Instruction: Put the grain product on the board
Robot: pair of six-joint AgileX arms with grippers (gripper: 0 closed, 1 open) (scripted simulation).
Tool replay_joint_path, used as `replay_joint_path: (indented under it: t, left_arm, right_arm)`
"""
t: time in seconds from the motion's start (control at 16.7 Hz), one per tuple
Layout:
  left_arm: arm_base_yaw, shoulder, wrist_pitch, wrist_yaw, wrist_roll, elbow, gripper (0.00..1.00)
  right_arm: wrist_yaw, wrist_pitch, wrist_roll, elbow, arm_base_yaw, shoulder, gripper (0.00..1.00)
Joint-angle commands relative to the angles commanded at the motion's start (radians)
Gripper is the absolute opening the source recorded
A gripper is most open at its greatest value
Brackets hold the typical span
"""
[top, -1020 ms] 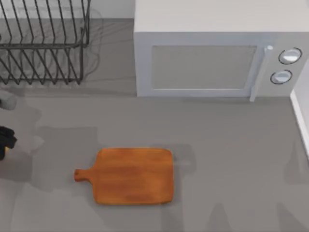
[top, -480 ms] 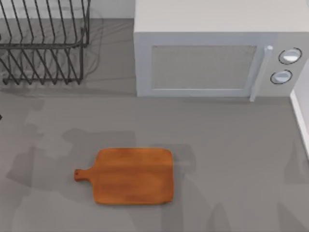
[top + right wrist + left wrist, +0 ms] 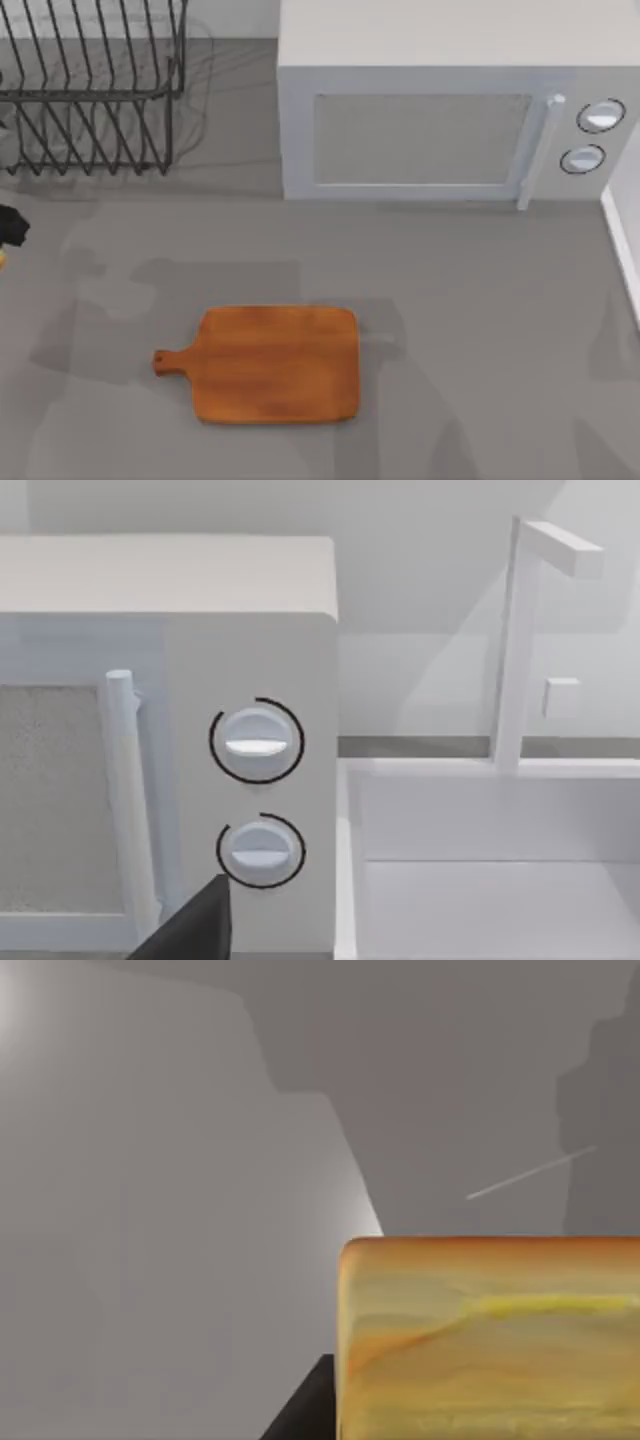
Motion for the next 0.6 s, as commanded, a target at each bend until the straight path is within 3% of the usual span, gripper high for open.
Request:
replay_joint_path:
  t: [0.3,0.6]
  left_arm:
    - [-0.126,0.066,-0.015,-0.004,-0.412,0.051,0.00]
    - [-0.299,0.122,-0.019,-0.005,-1.033,0.070,0.00]
  right_arm:
    - [0.000,0.000,0.000,0.000,0.000,0.000,1.00]
    - [0.000,0.000,0.000,0.000,0.000,0.000,1.00]
